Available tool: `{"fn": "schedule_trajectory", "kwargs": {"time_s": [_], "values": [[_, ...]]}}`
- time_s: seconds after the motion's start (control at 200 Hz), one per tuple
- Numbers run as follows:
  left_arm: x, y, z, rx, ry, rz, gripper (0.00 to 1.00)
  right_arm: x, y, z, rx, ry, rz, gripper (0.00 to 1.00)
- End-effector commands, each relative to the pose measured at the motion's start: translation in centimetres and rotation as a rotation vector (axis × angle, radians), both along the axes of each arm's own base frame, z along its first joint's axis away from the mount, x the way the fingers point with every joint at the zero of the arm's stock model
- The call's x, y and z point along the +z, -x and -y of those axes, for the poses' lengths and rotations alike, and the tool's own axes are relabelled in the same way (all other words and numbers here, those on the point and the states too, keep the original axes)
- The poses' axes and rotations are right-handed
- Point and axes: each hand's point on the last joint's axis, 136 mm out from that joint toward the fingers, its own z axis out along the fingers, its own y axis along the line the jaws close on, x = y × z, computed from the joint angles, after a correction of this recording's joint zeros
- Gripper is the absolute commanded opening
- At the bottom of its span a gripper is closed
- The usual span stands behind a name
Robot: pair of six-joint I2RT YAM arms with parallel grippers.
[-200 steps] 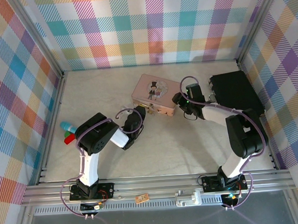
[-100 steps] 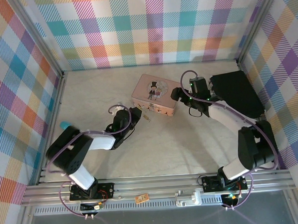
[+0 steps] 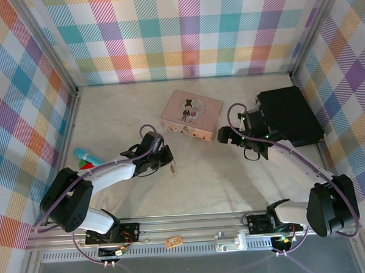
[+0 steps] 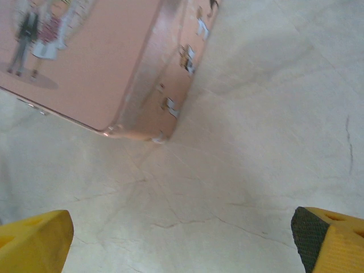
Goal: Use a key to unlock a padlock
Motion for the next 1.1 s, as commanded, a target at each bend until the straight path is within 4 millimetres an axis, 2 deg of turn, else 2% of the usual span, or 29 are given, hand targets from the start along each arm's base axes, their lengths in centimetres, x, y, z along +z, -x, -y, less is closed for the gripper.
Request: {"fn": "schedule_trajectory", "kwargs": {"time_s": [0.0, 0.315, 0.44, 0.57, 0.625, 0.795, 0.92, 1.015, 1.095], "values": [[-0.2, 0.4, 0.4, -0.068, -0.086, -0.009, 0.0, 0.4, -0.1, 0.6, -0.021, 0.017, 0.026, 0.99], [-3.4, -0.2, 2.7, -0.096, -0.136, -0.034, 0.0, 1.0, -0.6, 0.8, -0.028, 0.026, 0.054, 0.99], [-3.8, -0.4, 3.1, -0.093, -0.136, -0.043, 0.11, 0.9, -0.6, 1.7, -0.047, 0.077, 0.068, 0.99], [-3.4, -0.7, 3.0, -0.082, -0.144, -0.033, 0.33, 0.3, -1.1, 3.2, -0.059, 0.159, 0.075, 0.99], [-3.2, -0.7, 2.8, -0.077, -0.15, -0.027, 0.39, 0.1, -1.5, 3.8, -0.063, 0.186, 0.079, 0.99], [-1.2, -1.3, 2.7, -0.057, -0.131, 0.019, 0.48, -0.4, -2.9, 5.7, -0.087, 0.219, 0.101, 0.99], [1.2, -1.9, 2.3, -0.027, -0.117, 0.076, 0.56, -0.2, -4.2, 7.7, -0.109, 0.256, 0.161, 0.99], [3.7, -2.6, 0.7, 0.014, -0.129, 0.154, 0.63, 0.0, -5.3, 9.8, -0.137, 0.304, 0.232, 0.99], [6.3, -3.5, -1.8, 0.06, -0.198, 0.251, 0.76, -0.4, -6.1, 11.5, -0.155, 0.351, 0.286, 0.99]]}}
